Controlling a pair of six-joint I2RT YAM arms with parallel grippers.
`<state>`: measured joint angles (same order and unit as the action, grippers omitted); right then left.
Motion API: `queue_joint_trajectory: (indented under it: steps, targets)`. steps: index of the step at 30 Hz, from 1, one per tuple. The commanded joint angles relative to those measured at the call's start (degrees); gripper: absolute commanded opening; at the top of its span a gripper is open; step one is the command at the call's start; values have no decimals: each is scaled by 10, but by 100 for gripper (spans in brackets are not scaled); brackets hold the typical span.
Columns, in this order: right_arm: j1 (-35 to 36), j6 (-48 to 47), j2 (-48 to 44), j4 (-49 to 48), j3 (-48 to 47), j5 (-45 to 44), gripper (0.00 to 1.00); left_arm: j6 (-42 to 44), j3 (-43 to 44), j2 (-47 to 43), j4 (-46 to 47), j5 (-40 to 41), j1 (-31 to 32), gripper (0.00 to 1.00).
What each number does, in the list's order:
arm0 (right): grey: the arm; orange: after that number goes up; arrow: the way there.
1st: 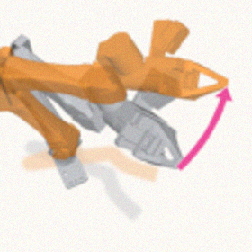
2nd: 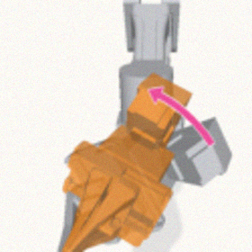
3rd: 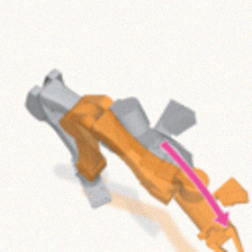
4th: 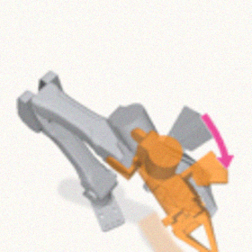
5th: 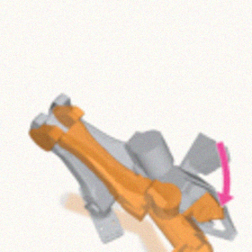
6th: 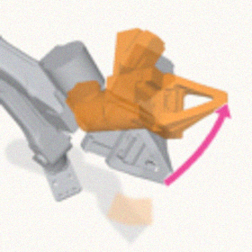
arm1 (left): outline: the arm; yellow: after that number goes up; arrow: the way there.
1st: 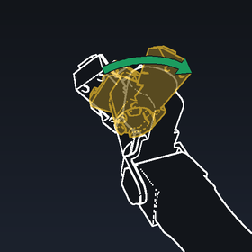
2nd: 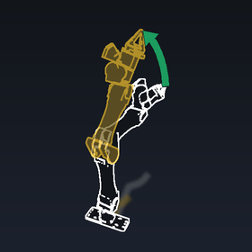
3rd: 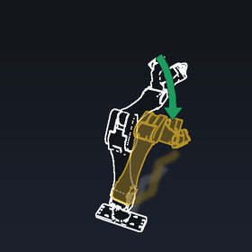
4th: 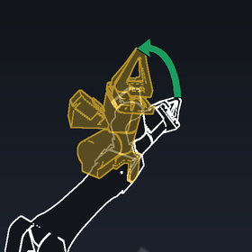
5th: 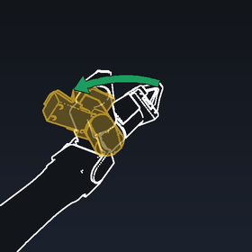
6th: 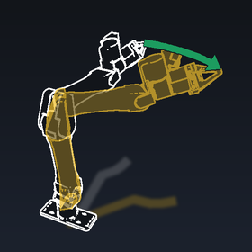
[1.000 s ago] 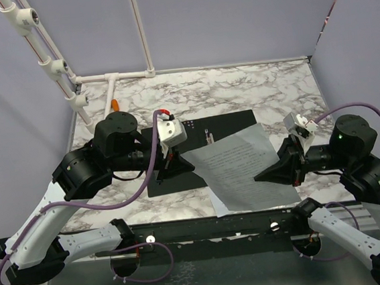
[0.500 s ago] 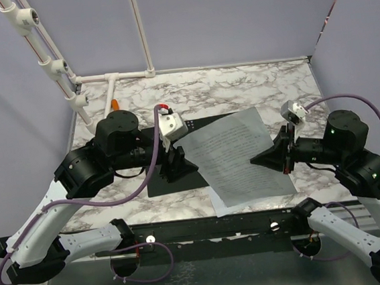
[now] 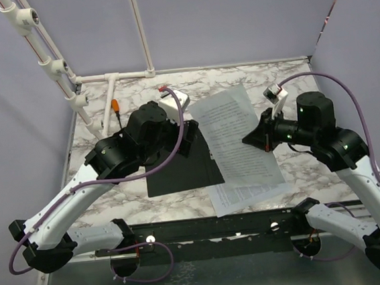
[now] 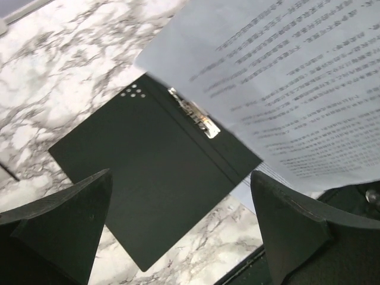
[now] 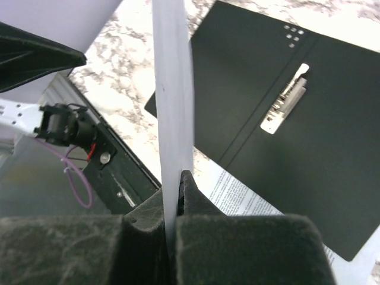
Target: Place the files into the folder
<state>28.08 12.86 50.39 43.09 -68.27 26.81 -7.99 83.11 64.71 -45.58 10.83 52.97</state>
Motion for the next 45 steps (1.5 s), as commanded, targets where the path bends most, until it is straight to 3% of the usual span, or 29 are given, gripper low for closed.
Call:
queue_joint_trajectory:
  steps: [1, 7, 13, 29, 45]
  targets:
    - [3, 28, 42, 14, -22, -78, 1, -49, -24, 9, 35, 138, 2, 99]
    - [-3, 44, 123, 3, -42, -119, 1, -98, -49, 56, 48, 188, 2, 99]
    - [-44, 55, 192, -15, -64, -100, 1, -143, -84, 105, 61, 208, -13, 99]
    - [-226, 121, 319, -143, -3, 104, 1, -206, -185, 188, 179, 51, -143, 99]
    - [-247, 105, 413, -190, 24, 185, 1, -229, -222, 280, 228, -1, -175, 97]
